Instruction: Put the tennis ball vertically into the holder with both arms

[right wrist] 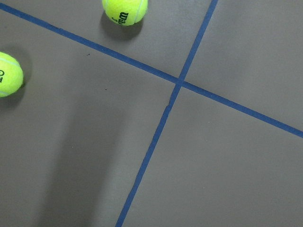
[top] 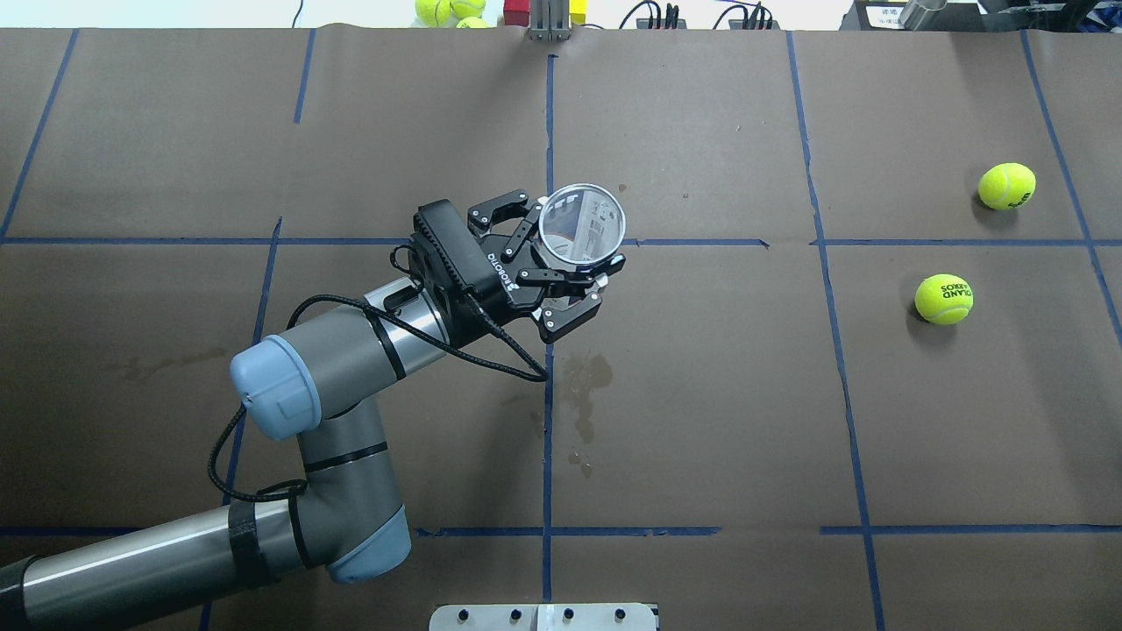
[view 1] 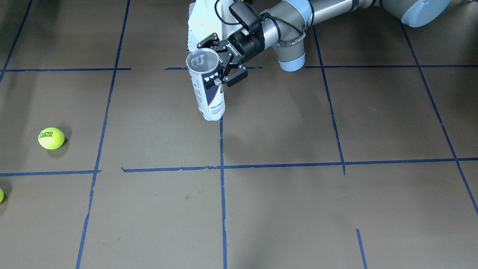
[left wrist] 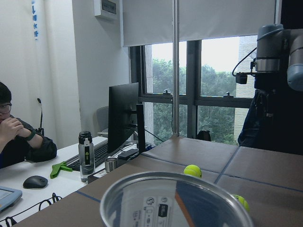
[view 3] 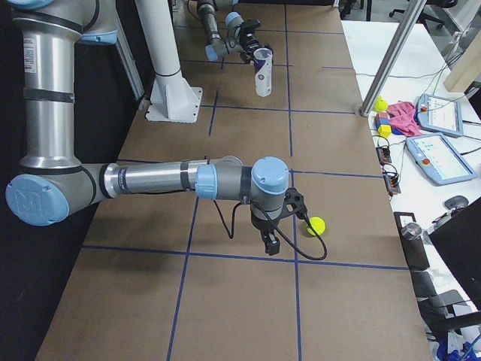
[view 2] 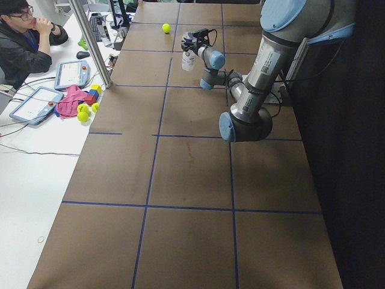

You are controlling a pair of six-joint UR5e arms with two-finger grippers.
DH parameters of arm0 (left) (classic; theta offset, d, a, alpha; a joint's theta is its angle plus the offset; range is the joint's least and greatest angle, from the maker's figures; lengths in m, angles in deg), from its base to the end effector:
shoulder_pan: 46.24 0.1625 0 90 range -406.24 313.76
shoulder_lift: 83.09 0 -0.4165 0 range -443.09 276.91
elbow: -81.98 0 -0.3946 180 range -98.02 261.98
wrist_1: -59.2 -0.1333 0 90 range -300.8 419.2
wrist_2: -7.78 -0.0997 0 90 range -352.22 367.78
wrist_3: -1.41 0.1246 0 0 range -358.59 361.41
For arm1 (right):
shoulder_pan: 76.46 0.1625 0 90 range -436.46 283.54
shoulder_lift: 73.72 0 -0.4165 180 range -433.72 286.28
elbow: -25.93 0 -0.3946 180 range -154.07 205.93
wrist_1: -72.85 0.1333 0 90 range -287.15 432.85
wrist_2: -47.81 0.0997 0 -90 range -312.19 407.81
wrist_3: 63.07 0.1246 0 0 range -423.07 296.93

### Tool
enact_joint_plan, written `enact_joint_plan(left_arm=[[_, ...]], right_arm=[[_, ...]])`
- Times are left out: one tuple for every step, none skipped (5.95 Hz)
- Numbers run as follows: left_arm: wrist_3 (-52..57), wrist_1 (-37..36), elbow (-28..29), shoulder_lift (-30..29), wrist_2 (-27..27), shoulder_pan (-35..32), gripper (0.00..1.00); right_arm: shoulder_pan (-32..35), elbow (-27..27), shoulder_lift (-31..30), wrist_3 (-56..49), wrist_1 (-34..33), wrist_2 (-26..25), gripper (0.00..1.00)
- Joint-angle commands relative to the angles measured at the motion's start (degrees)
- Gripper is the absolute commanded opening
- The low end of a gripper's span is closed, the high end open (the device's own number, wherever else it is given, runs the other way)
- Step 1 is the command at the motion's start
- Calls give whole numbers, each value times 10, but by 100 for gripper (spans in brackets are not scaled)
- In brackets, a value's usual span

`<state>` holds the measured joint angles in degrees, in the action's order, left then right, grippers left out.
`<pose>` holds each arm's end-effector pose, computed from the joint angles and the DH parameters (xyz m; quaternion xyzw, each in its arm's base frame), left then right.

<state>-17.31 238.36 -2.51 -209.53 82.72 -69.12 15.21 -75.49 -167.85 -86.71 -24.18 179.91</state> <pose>0.5252 -0.4015 0.1482 0.6736 0.5370 0.0994 0.4981 0.0632 -0.4599 0.6198 0.0808 -0.3500 -0.1786 0.9160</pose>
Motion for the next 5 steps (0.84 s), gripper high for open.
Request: enact_joint_plan(left_arm=[[-50, 71, 87, -2, -40, 2, 79], [-58, 79, 108, -6, -54, 3, 79], [-116, 78, 121, -6, -66, 5, 79], [-121, 79, 148, -11, -91, 5, 80], [-122, 79, 151, -12, -92, 6, 81]], right_arm=[[0, 0, 1, 0, 0, 0, 100], [0, 0, 3, 0, 0, 0, 100], [0, -4, 8, -1, 0, 0, 100], [0, -8, 8, -1, 0, 1, 100], [0, -11, 8, -2, 0, 4, 100]])
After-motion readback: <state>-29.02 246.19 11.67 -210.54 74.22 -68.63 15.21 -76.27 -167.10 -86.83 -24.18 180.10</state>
